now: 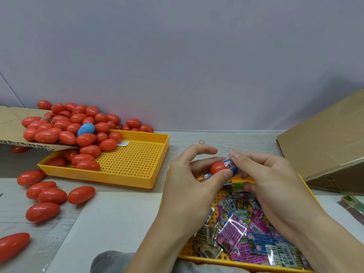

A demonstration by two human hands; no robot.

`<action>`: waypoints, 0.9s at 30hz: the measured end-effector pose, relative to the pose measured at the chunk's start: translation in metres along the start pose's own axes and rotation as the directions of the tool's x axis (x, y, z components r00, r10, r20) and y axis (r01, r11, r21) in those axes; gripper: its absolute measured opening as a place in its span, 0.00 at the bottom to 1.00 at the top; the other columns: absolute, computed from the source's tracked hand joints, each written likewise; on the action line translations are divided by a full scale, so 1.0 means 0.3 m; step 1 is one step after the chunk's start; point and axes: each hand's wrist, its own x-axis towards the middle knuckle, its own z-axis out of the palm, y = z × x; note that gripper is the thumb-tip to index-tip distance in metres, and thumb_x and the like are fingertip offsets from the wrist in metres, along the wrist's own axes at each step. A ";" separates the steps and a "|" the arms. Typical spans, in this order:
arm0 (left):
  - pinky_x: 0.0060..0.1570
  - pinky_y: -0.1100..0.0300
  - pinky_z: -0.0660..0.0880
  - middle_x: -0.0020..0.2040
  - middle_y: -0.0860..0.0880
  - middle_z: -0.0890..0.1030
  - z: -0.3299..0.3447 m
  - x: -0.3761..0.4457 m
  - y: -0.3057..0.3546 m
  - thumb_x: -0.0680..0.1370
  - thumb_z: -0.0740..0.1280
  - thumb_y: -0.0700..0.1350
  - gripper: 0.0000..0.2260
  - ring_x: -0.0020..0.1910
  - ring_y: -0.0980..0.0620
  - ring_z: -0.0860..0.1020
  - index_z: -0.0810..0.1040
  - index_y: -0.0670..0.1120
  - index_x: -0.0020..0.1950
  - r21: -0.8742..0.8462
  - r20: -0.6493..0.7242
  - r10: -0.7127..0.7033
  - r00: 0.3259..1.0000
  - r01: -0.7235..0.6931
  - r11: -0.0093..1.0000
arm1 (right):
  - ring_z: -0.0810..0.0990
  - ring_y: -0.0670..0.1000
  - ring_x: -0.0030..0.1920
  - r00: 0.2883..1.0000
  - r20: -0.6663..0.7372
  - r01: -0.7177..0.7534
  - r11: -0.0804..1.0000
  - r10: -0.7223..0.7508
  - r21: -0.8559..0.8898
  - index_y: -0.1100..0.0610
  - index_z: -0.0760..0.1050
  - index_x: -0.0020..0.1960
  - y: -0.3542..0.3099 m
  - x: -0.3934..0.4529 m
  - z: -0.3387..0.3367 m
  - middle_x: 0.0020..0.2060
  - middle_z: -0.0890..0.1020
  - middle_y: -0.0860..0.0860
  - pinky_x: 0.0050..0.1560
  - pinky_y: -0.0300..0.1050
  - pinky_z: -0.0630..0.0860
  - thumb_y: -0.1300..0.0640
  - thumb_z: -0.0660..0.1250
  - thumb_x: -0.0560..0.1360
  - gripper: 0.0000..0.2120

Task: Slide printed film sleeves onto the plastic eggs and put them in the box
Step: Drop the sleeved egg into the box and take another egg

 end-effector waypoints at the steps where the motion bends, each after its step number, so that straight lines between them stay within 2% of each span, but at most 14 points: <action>1: 0.48 0.63 0.81 0.48 0.54 0.87 0.000 0.000 0.001 0.71 0.77 0.40 0.17 0.49 0.57 0.85 0.79 0.52 0.56 -0.001 -0.004 -0.006 1.000 0.006 1.000 | 0.80 0.41 0.38 1.000 0.003 -0.005 1.000 0.005 0.005 0.51 0.85 0.36 0.001 0.001 0.000 0.31 0.81 0.40 0.42 0.43 0.72 0.45 0.70 0.69 0.11; 7: 0.45 0.68 0.79 0.47 0.55 0.86 -0.001 0.002 0.005 0.71 0.77 0.39 0.13 0.49 0.60 0.84 0.82 0.51 0.52 0.032 -0.019 0.023 1.000 -0.022 0.999 | 0.79 0.37 0.36 1.000 -0.015 -0.005 1.000 0.005 -0.002 0.50 0.86 0.39 0.004 0.003 -0.001 0.32 0.82 0.39 0.42 0.45 0.71 0.44 0.71 0.68 0.11; 12: 0.49 0.65 0.80 0.45 0.53 0.86 0.003 0.006 0.005 0.70 0.78 0.40 0.11 0.47 0.59 0.84 0.84 0.48 0.50 0.080 -0.035 0.039 0.999 -0.036 0.996 | 0.79 0.37 0.35 1.000 -0.021 -0.002 1.000 0.002 -0.006 0.49 0.86 0.38 0.008 0.006 -0.003 0.31 0.82 0.39 0.39 0.42 0.71 0.43 0.71 0.66 0.11; 19: 0.49 0.68 0.79 0.45 0.55 0.86 0.000 0.004 0.006 0.69 0.79 0.41 0.12 0.48 0.60 0.83 0.85 0.49 0.51 0.121 -0.057 0.042 0.997 -0.035 0.992 | 0.78 0.42 0.43 1.000 0.007 -0.009 1.000 0.009 0.000 0.49 0.86 0.39 0.010 0.006 -0.007 0.34 0.82 0.38 0.45 0.46 0.70 0.41 0.71 0.64 0.13; 24: 0.49 0.68 0.79 0.46 0.55 0.86 -0.001 0.000 0.011 0.69 0.79 0.42 0.13 0.48 0.61 0.83 0.85 0.49 0.52 0.153 -0.064 0.046 0.997 -0.036 0.988 | 0.79 0.47 0.52 1.000 0.029 -0.004 1.000 0.003 0.011 0.52 0.86 0.43 0.006 0.001 -0.008 0.43 0.85 0.44 0.51 0.47 0.71 0.41 0.72 0.64 0.16; 27: 0.47 0.70 0.78 0.47 0.55 0.86 -0.001 0.000 0.010 0.69 0.79 0.41 0.16 0.49 0.62 0.83 0.84 0.50 0.55 0.139 -0.072 0.034 0.997 -0.024 0.990 | 0.81 0.48 0.54 1.000 0.025 0.005 1.000 -0.005 0.009 0.52 0.86 0.44 0.003 -0.002 -0.003 0.45 0.86 0.46 0.52 0.48 0.72 0.40 0.72 0.63 0.18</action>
